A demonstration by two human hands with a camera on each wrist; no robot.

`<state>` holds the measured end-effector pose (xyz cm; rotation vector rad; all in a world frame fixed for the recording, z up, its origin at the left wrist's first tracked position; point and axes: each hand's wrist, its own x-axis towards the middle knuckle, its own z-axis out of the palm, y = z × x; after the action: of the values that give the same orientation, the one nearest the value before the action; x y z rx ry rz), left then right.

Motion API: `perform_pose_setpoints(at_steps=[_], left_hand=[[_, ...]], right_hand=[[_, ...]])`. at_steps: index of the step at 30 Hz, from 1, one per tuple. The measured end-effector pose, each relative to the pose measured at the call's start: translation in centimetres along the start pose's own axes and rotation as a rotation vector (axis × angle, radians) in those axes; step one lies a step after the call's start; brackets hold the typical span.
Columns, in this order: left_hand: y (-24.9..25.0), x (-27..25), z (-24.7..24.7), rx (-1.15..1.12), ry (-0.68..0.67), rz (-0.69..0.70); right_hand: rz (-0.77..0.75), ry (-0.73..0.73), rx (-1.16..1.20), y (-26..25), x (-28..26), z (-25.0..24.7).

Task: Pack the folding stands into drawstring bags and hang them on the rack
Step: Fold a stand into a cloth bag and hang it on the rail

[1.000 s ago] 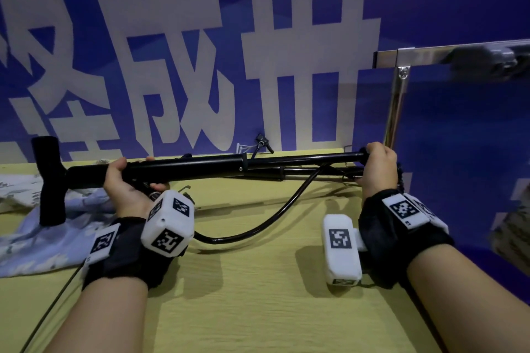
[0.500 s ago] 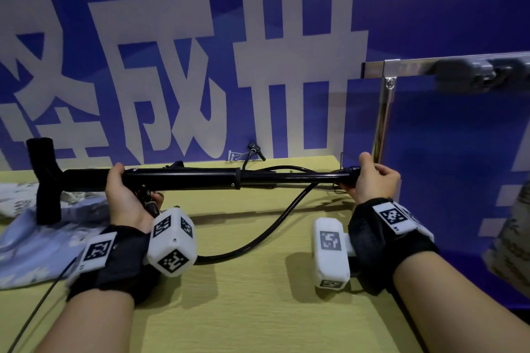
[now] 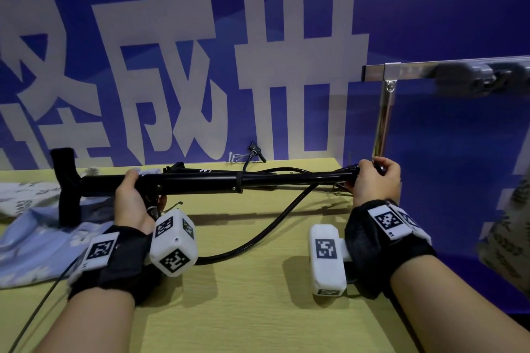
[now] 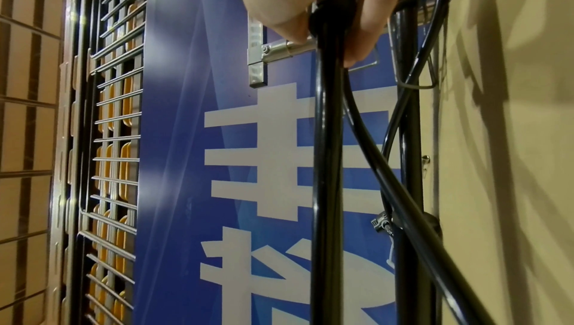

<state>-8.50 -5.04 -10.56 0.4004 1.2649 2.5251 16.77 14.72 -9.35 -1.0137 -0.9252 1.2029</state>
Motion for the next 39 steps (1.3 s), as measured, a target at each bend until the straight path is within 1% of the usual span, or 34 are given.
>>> perform_pose_setpoints(at_steps=[7, 13, 18, 22, 25, 29, 36, 39], left_hand=[[0.0, -1.1, 1.2, 0.082, 0.02, -0.063], [0.2, -1.5, 1.2, 0.087, 0.002, -0.1], [0.5, -1.9, 1.3, 0.091, -0.018, -0.101], [0.7, -2.0, 1.4, 0.114, -0.005, -0.093], [0.6, -2.2, 1.5, 0.146, 0.001, -0.106], [0.5, -2.9, 2.4, 0.17, 0.019, -0.12], [0.4, -4.1, 3.7, 0.179, 0.014, -0.104], [0.5, -4.1, 3.6, 0.176, 0.013, -0.129]], right_hand=[[-0.003, 0.069, -0.03, 0.2, 0.4, -0.5], [-0.021, 0.066, -0.061, 0.3, 0.4, -0.5], [-0.007, 0.059, -0.098, 0.2, 0.3, -0.6], [0.001, 0.064, -0.104, 0.1, 0.0, -0.6], [0.007, 0.049, -0.133, 0.0, -0.1, -0.5], [0.003, -0.015, -0.207, 0.3, -0.6, 0.0], [0.033, -0.029, -0.176, 0.4, -0.5, 0.0], [0.051, -0.029, -0.167, 0.4, -0.6, 0.1]])
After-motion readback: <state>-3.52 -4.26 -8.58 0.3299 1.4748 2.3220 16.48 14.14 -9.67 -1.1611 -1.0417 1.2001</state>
